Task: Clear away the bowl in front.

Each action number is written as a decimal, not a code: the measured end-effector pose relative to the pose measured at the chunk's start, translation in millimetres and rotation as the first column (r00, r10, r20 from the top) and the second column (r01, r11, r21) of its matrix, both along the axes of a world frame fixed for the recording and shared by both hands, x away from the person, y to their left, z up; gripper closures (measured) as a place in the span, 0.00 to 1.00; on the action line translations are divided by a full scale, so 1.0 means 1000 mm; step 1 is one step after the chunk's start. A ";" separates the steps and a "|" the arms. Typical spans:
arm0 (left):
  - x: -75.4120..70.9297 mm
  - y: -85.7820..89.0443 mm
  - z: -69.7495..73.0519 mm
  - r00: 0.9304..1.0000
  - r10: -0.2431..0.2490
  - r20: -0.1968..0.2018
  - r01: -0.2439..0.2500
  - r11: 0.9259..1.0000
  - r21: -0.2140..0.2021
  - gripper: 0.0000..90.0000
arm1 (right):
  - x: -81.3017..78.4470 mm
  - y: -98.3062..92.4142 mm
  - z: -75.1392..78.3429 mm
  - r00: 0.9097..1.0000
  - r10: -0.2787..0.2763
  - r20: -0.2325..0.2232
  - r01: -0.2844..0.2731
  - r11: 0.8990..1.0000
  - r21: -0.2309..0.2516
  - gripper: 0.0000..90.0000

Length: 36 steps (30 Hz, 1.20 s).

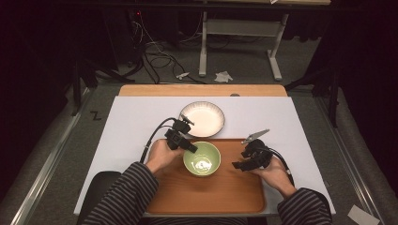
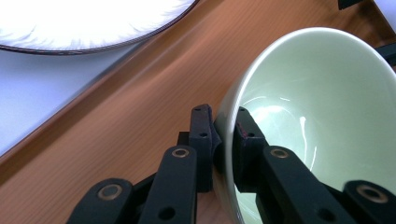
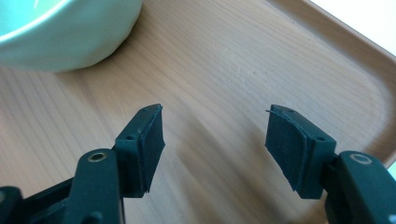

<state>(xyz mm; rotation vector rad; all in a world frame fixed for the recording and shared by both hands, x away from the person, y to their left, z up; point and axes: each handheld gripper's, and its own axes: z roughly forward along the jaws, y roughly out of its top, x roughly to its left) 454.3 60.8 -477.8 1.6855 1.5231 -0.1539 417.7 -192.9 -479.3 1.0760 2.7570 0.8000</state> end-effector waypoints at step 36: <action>-0.008 0.013 0.024 0.994 0.078 0.077 -0.071 0.994 -0.084 0.64 | 0.001 0.000 -0.001 1.000 0.009 0.003 -0.009 1.000 -0.012 0.42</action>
